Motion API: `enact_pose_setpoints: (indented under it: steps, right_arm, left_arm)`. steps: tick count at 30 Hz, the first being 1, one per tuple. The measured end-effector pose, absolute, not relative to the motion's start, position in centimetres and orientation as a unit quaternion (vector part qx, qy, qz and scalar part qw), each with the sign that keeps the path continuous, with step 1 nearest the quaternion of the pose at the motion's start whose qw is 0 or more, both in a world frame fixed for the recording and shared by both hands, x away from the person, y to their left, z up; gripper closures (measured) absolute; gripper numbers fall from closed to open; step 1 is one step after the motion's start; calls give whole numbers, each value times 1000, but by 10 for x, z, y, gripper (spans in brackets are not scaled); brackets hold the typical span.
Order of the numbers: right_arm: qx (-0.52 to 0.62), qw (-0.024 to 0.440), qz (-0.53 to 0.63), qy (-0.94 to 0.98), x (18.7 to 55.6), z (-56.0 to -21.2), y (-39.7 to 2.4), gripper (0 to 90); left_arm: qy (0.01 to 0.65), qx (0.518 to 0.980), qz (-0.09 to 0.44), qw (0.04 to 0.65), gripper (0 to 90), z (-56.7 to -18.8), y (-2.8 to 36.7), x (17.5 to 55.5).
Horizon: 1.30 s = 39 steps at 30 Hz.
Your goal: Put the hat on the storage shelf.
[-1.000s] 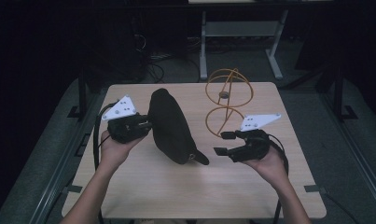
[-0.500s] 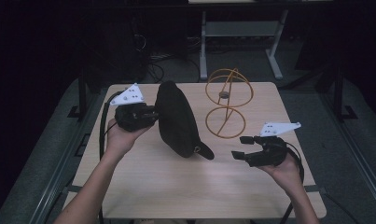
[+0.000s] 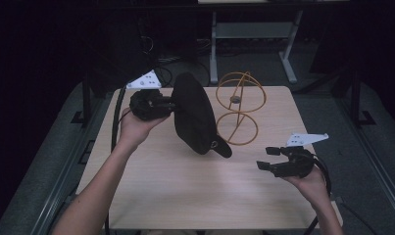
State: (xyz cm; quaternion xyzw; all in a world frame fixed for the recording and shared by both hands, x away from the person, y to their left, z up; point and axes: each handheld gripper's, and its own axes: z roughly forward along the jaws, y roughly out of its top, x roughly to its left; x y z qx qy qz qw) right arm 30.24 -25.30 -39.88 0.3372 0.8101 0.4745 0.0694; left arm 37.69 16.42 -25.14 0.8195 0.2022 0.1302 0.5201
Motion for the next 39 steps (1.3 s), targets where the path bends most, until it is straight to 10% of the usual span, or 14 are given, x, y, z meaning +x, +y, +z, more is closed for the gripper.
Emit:
enact_pose_setpoints:
  steps: [39]
  right_arm:
    - [375, 114, 510, 765, 295, -396, -306, 278]
  left_arm:
    - [183, 866, 98, 455, 822, -191, 38, 478]
